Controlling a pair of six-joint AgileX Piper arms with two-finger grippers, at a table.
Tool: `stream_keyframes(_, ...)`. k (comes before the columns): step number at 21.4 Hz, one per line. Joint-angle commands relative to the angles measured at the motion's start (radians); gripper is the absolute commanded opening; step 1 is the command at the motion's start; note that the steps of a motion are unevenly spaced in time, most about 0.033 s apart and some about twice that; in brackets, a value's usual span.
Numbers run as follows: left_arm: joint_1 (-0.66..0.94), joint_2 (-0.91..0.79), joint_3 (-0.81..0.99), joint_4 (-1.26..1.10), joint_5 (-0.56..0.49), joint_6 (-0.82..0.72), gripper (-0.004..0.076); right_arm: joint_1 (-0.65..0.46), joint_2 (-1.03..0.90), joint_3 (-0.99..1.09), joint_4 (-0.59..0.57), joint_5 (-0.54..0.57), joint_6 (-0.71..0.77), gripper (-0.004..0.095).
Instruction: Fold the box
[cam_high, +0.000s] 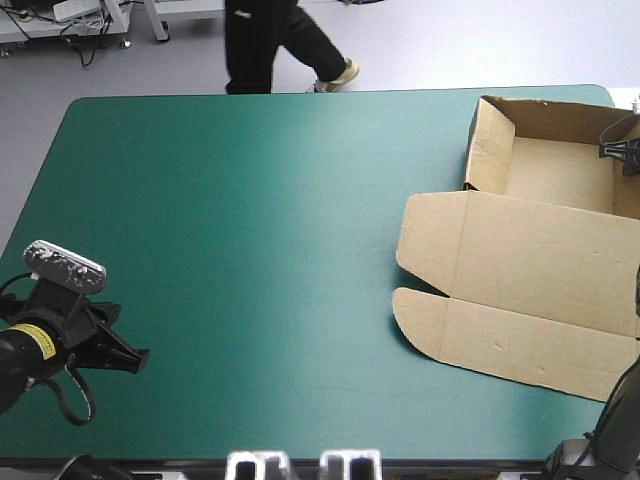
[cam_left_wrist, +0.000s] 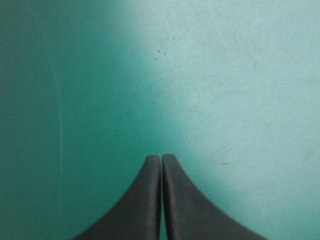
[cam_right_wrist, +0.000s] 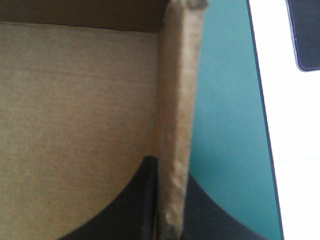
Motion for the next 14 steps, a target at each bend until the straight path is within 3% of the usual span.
stream_keyframes(1, -0.006, 0.001, -0.023, 0.007, -0.045, 0.000, -0.0004, 0.004, -0.067, -0.033, 0.013, -0.038, -0.083, 0.0107)
stream_keyframes(4, -0.006, 0.001, -0.023, 0.004, -0.041, 0.000, -0.0004, 0.004, -0.087, -0.033, 0.010, -0.057, -0.089, 0.0345)
stream_keyframes(5, -0.006, 0.001, -0.023, 0.002, -0.041, 0.000, -0.0004, 0.002, -0.109, -0.035, 0.001, -0.083, -0.080, 0.0540)
stream_keyframes(6, -0.006, 0.001, -0.023, 0.000, -0.041, 0.000, -0.0004, 0.001, -0.121, -0.035, -0.001, -0.095, -0.072, 0.0610)
stream_keyframes(7, -0.006, 0.001, -0.023, -0.002, -0.041, 0.000, -0.0004, -0.006, -0.154, -0.035, -0.001, -0.120, -0.049, 0.0744)
stream_keyframes(11, -0.006, 0.001, -0.023, -0.003, -0.041, 0.000, -0.0004, -0.006, -0.290, -0.035, 0.013, -0.138, -0.028, 0.0785)
stream_keyframes(14, -0.006, 0.001, -0.023, -0.003, -0.041, -0.002, -0.0005, -0.006, -0.415, -0.035, 0.208, -0.052, -0.086, 0.0733)
